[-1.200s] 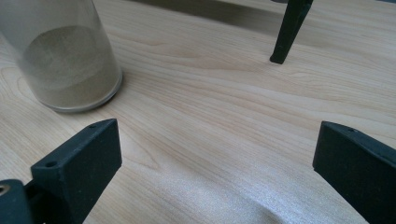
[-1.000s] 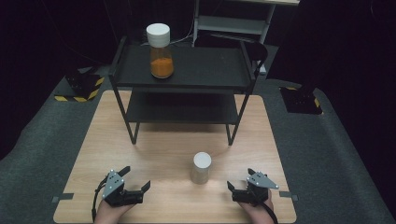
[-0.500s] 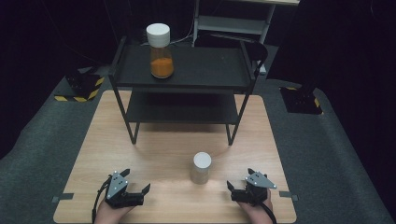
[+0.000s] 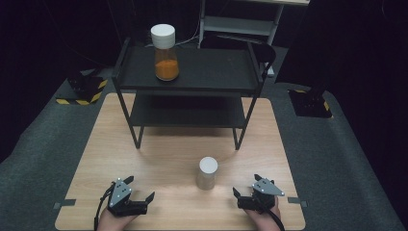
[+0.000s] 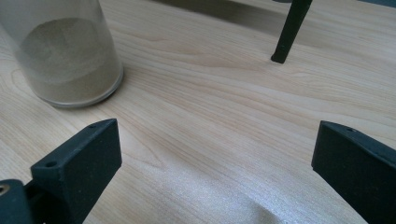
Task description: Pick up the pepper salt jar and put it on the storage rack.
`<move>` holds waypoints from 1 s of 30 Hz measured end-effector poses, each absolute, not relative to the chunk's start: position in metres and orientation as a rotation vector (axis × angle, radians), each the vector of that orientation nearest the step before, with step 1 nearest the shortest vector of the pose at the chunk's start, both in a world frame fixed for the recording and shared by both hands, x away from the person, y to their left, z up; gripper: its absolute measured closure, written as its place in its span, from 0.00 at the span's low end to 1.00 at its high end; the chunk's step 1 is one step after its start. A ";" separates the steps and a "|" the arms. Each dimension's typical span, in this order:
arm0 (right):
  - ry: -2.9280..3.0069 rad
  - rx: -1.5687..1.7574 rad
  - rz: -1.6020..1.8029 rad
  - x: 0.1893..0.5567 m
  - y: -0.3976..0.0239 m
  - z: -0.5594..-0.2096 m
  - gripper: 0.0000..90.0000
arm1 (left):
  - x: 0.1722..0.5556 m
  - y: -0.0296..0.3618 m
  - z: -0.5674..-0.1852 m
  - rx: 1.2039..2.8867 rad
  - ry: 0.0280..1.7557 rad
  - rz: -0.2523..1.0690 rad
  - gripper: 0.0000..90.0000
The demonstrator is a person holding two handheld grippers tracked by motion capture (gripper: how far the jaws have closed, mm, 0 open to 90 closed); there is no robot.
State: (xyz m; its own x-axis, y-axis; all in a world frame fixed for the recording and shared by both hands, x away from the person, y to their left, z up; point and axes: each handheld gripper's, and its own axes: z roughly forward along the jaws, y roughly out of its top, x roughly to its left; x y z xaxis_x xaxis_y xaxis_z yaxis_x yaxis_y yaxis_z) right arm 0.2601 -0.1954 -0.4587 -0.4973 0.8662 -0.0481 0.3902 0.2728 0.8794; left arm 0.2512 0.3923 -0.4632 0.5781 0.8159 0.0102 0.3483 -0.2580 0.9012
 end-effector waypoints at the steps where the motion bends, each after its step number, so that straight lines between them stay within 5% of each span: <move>1: 2.015 1.121 1.165 0.260 -0.195 -0.459 0.01 | 0.251 0.391 -0.463 1.848 0.944 0.611 0.01; 30: 1.938 1.070 1.293 0.243 -0.201 -0.443 0.00 | 0.245 0.392 -0.463 1.848 0.950 0.605 0.01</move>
State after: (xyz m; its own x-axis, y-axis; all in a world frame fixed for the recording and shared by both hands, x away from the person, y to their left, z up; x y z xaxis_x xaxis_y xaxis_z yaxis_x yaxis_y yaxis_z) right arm 0.2432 -0.2009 -0.4432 -0.5174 0.8553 -0.0262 0.3043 0.2125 0.9286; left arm 0.2450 0.3916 -0.4628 0.5777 0.8162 0.0087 0.3526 -0.2591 0.8992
